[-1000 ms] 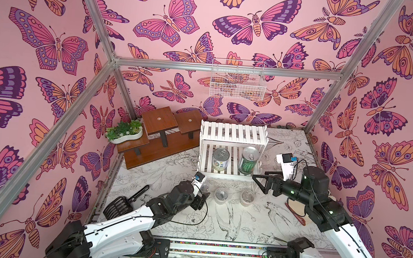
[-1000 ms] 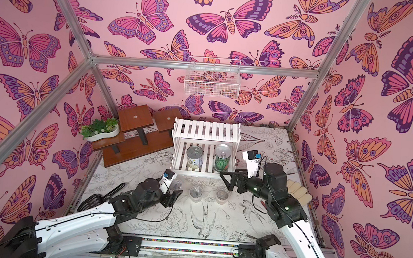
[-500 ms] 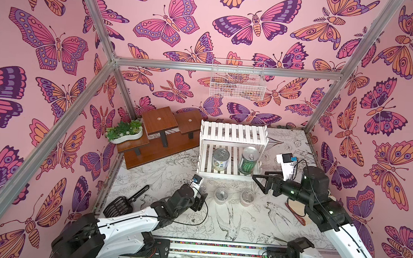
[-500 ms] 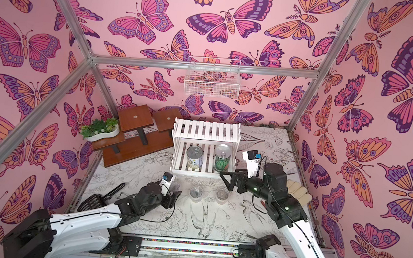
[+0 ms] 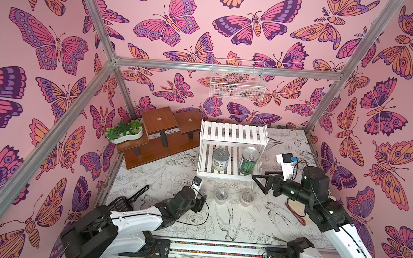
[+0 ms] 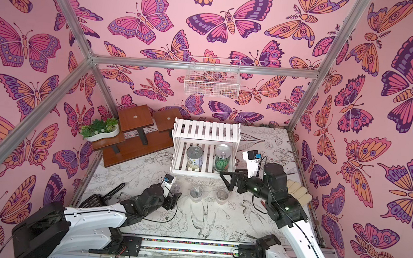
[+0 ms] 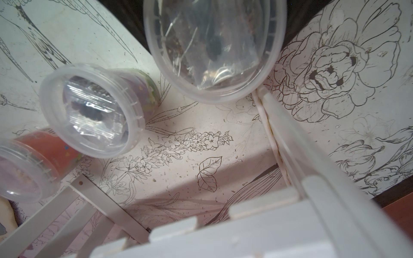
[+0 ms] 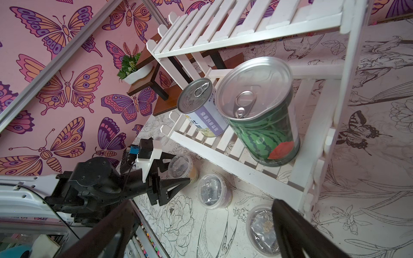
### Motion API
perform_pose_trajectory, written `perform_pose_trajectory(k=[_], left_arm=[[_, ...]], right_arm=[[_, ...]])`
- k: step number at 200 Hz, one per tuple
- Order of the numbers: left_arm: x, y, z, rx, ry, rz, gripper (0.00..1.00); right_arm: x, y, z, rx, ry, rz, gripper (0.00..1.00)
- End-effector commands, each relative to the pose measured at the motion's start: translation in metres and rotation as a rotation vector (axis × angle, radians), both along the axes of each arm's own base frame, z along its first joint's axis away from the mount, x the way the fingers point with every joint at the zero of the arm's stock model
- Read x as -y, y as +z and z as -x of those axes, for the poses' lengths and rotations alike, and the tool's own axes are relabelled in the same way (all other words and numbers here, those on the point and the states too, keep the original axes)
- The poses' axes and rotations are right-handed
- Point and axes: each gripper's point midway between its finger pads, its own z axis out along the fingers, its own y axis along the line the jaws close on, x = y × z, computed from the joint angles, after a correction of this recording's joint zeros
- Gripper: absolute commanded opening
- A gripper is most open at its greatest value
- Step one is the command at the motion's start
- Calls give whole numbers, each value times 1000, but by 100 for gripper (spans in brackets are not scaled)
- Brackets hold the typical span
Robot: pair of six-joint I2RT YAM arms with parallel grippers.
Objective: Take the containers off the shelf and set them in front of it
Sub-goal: Place the container at the center of the board.
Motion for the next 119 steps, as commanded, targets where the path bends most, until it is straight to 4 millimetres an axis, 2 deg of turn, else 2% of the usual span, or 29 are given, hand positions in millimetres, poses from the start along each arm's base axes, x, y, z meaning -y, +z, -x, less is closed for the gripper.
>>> perform_pose_trajectory(k=[1,77,119], left_arm=[[-3,2,-3,20,23,16,76],[-6,3,-2,14,33,17,87],[-9,21,-4,50,52,37,97]], right_arm=[[1,3,0,11,1,3,99],[1,2,-3,11,-8,2,99],[5,-5,-15,19,-40,64,99]])
